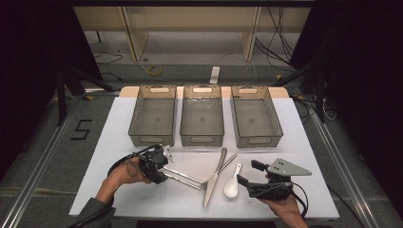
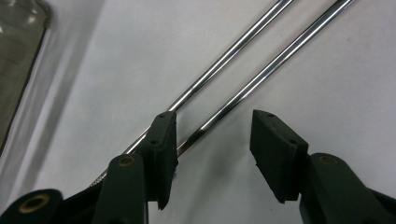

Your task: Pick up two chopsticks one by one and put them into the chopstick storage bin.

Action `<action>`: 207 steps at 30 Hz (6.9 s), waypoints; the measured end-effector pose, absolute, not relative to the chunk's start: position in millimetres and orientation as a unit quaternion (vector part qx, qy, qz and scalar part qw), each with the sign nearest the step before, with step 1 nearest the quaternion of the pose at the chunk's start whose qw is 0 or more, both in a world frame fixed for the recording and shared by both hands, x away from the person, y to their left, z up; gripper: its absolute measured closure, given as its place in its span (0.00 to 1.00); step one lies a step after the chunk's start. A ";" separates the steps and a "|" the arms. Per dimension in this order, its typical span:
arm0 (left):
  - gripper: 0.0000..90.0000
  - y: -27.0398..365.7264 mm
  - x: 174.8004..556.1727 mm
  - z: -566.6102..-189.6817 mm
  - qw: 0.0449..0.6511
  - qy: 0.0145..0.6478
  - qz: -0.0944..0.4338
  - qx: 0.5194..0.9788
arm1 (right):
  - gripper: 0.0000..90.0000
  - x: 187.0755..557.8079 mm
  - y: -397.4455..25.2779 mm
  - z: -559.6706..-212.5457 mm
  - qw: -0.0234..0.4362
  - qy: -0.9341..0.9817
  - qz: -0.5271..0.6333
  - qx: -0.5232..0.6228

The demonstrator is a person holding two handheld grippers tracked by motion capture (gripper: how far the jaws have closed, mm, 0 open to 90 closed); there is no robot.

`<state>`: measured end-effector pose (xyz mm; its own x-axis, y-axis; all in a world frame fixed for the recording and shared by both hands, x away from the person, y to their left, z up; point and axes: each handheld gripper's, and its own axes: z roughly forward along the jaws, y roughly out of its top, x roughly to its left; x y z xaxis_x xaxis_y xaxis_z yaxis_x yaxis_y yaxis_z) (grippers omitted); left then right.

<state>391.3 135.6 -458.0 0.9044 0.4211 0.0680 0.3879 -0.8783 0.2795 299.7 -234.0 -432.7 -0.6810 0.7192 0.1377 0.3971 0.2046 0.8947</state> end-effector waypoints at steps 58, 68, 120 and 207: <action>0.95 137.3 367.7 -443.0 0.120 0.134 0.053 0.982 | 0.29 301.3 -231.0 -435.3 0.139 0.782 0.492 0.357; 0.95 139.2 370.8 -424.5 0.184 0.173 0.074 0.965 | 0.29 301.5 -230.9 -435.8 0.138 0.781 0.492 0.358; 0.95 176.2 500.2 -364.0 0.312 0.413 0.175 0.837 | 0.29 304.1 -235.6 -437.6 0.132 0.773 0.499 0.370; 0.23 129.7 432.9 -399.9 0.220 0.274 0.113 0.930 | 0.29 302.0 -234.7 -435.9 0.132 0.776 0.499 0.363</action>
<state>432.9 129.7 -399.9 0.8250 0.5581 0.0889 0.4589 -0.7535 0.4708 302.0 -234.7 -435.9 -0.7015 0.6950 0.1578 0.4324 0.2390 0.8694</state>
